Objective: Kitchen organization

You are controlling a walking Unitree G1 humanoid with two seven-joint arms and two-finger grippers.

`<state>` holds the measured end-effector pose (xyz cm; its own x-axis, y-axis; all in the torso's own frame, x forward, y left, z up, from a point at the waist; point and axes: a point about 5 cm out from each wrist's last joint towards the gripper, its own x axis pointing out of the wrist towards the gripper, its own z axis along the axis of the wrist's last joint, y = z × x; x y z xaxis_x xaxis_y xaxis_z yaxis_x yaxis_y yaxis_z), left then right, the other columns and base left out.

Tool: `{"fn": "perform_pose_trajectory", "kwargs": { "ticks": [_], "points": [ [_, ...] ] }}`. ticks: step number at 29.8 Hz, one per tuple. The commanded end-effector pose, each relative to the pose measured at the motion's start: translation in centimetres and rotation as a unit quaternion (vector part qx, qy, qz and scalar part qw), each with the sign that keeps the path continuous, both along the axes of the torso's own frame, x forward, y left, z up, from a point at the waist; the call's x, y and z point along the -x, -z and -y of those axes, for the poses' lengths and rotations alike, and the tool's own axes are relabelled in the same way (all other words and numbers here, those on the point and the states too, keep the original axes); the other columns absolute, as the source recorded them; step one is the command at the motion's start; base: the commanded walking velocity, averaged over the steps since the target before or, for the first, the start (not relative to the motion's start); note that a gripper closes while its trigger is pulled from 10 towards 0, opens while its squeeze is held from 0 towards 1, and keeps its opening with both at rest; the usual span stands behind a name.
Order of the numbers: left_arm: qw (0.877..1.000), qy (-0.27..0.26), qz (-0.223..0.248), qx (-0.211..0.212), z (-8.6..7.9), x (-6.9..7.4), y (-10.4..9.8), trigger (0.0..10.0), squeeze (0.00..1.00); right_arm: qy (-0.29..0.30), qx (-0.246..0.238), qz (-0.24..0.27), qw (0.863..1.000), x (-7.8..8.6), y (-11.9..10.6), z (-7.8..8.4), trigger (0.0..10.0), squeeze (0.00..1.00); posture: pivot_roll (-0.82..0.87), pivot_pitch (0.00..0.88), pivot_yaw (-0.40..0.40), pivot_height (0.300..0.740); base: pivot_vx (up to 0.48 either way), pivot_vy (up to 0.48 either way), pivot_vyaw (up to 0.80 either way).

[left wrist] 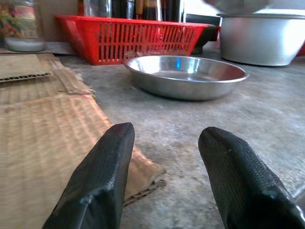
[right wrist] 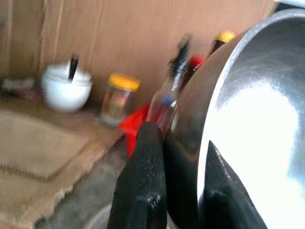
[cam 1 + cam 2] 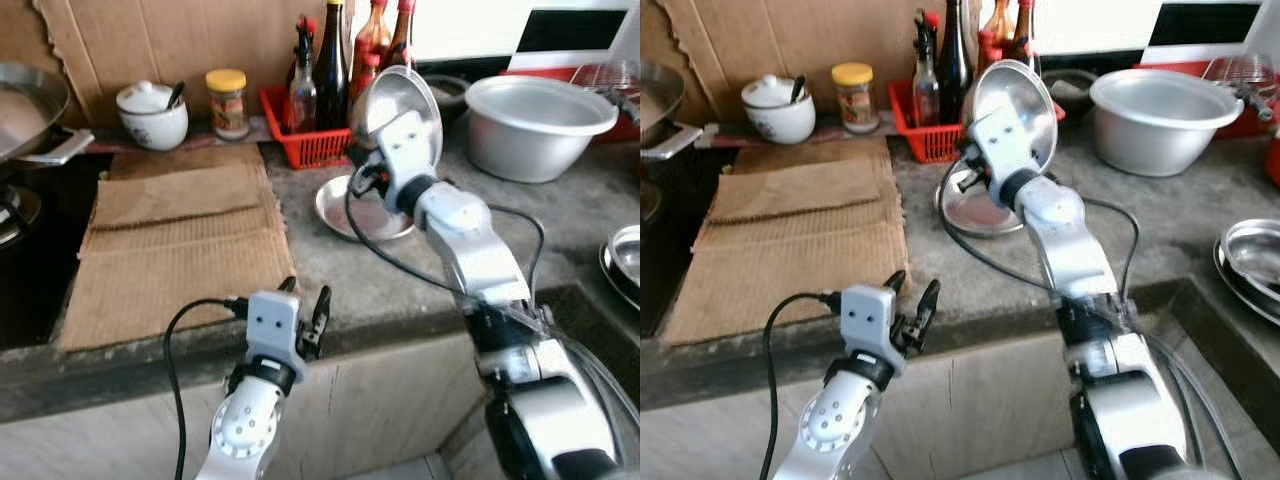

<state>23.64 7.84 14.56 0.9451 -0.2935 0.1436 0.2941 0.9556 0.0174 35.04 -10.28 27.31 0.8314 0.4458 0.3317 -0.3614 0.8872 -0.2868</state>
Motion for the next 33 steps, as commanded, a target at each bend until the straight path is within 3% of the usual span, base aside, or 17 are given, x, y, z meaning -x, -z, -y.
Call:
{"fn": "perform_pose_trajectory", "kwargs": {
  "ticks": [1, 3, 5, 9, 12, 20, 33],
  "points": [
    [1.0, 0.003, -0.001, -0.002, 0.1, -0.1, 0.1, 10.0, 0.0, 0.018, -0.036, 0.041, 0.998, 1.2, -1.0, 0.7, 0.0, 0.0, 0.05, 0.038, -0.026, 0.74, 0.0, 0.0, 0.0],
    [1.0, 0.003, 0.0, -0.002, 0.1, -0.1, 0.0, 10.0, 0.0, 0.024, -0.051, 0.041, 0.998, 1.6, -0.7, 0.9, 0.0, 0.0, 0.05, 0.038, -0.025, 0.74, 0.0, 0.0, 0.0],
    [1.0, 0.004, 0.008, 0.002, 0.1, -0.1, -0.3, 10.0, 0.0, 0.069, -0.083, 0.063, 0.992, 3.8, 0.7, 1.8, 0.0, 0.0, 0.05, 0.037, -0.012, 0.74, 0.0, 0.0, 0.0],
    [1.0, 0.004, 0.017, 0.007, 0.1, -0.2, -0.8, 10.0, 0.0, 0.089, -0.088, 0.058, 0.99, 5.1, 1.6, 2.0, 0.0, 0.0, 0.05, 0.035, -0.004, 0.74, 0.0, 0.0, 0.0],
    [0.999, 0.005, 0.031, 0.015, 0.2, -0.2, -1.7, 10.0, 0.0, 0.128, -0.084, 0.041, 0.987, 7.0, 3.6, 2.6, 0.0, 0.0, 0.05, 0.033, -0.005, 0.74, 0.0, 0.0, 0.0],
    [1.0, 0.002, 0.028, 0.015, 0.0, -0.2, -1.4, 10.0, 0.0, 0.167, -0.088, 0.012, 0.982, 8.2, 5.4, 3.4, 0.0, 0.0, 0.04, 0.018, -0.005, 0.74, 0.0, 0.0, 0.0],
    [1.0, 0.015, 0.017, 0.007, 0.1, 0.0, -0.9, 10.0, 0.0, 0.167, -0.095, -0.014, 0.981, 9.0, 6.6, 2.2, 0.0, 0.0, 0.04, 0.018, 0.002, 0.74, 0.0, 0.0, 0.0]
  ]
}}
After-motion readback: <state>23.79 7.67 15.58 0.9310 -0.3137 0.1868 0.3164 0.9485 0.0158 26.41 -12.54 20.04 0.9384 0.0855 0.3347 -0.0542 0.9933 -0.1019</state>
